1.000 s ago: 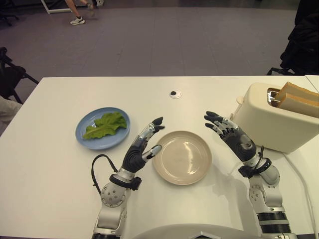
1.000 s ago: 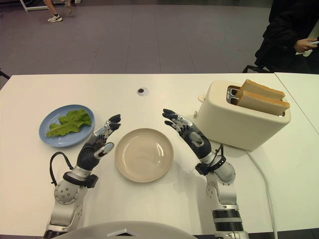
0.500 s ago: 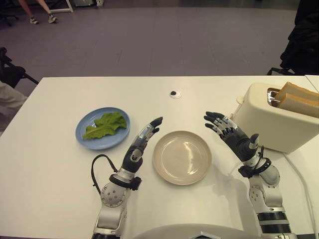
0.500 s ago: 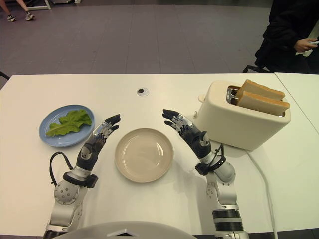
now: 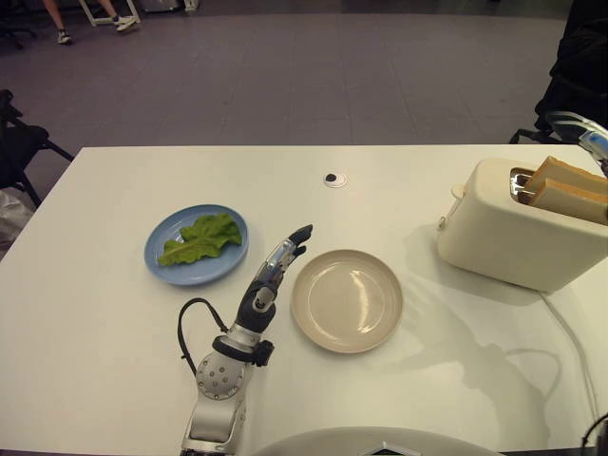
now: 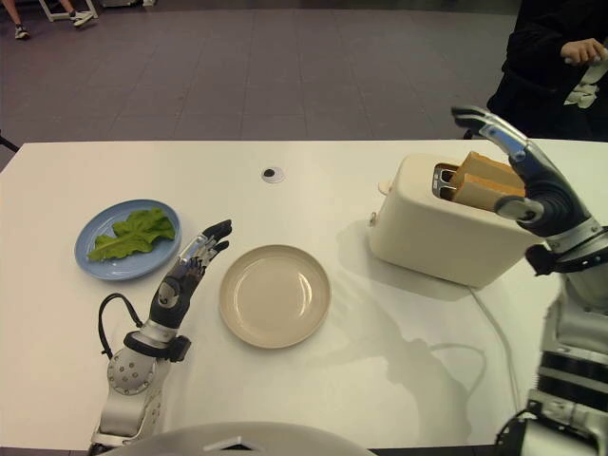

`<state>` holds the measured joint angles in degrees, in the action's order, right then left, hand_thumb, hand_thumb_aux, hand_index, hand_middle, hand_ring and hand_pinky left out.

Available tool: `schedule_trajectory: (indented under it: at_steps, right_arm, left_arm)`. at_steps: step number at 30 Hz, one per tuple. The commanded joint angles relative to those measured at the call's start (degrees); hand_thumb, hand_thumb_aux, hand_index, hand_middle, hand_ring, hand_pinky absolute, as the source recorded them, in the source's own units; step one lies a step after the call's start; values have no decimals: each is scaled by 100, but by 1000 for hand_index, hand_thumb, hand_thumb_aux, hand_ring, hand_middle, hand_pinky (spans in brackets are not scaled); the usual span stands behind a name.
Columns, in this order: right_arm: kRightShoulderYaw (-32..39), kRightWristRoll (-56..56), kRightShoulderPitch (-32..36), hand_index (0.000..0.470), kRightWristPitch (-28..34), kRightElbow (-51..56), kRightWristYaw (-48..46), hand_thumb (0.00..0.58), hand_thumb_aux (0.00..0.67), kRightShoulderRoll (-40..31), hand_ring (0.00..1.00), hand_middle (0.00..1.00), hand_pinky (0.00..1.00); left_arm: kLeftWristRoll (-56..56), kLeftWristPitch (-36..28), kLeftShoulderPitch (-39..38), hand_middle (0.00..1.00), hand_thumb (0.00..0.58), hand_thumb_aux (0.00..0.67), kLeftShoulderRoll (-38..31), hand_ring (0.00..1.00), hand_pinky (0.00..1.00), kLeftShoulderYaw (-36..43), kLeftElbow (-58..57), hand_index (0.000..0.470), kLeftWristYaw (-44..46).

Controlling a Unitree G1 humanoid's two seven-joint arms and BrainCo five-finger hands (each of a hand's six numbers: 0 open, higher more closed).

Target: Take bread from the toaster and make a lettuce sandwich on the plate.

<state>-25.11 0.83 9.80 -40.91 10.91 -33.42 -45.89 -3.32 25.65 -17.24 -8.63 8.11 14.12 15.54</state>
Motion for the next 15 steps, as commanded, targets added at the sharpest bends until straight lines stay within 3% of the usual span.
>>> schedule_trajectory:
  at_steps: [1, 4, 5, 6, 8, 11, 12, 13, 15]
  right_arm:
    - [128, 1846, 232, 0, -843, 1471, 1221, 0, 0, -820, 0, 0, 0]
    - [509, 2820, 327, 0, -1160, 2378, 2301, 0, 0, -1120, 0, 0, 0]
    - [631, 2969, 359, 33, -1214, 2581, 2534, 79, 47, -1170, 0, 0, 0]
    - [755, 3058, 398, 133, -1256, 2735, 2715, 281, 189, -1187, 0, 0, 0]
    - [1001, 3207, 520, 245, -1286, 2993, 3021, 447, 349, -1232, 0, 0, 0]
    - [1335, 3253, 778, 254, -1289, 3396, 3309, 458, 363, -1341, 0, 0, 0]
    - [1424, 3205, 839, 271, -1313, 3515, 3355, 476, 386, -1374, 0, 0, 0]
    - [1505, 3175, 880, 335, -1338, 3597, 3406, 532, 478, -1408, 0, 0, 0]
    - [1630, 3083, 926, 352, -1400, 3671, 3456, 543, 502, -1444, 0, 0, 0]
  left_arm:
    - [44, -112, -2, 0, 0, 0, -9, 0, 0, 40, 48, 0, -3]
    - [29, -128, 7, 0, 0, 0, -15, 0, 0, 48, 47, 0, 3]
    - [17, -137, 21, 0, 0, 0, -20, 0, 0, 47, 40, 0, 13]
    - [4, -141, 34, 0, 0, 0, -25, 0, 0, 44, 26, 0, 24]
    - [-9, -147, 44, 0, 0, 0, -29, 0, 0, 42, 14, 0, 34]
    - [-12, -144, 39, 0, 0, 0, -27, 0, 0, 32, 7, 0, 27]
    - [-11, -147, 48, 0, 0, 0, -24, 0, 0, 33, -1, 0, 27]
    - [-9, -151, 55, 0, 0, 0, -23, 0, 0, 36, -4, 0, 28]
    - [-7, -154, 63, 0, 0, 0, -23, 0, 0, 39, -10, 0, 29]
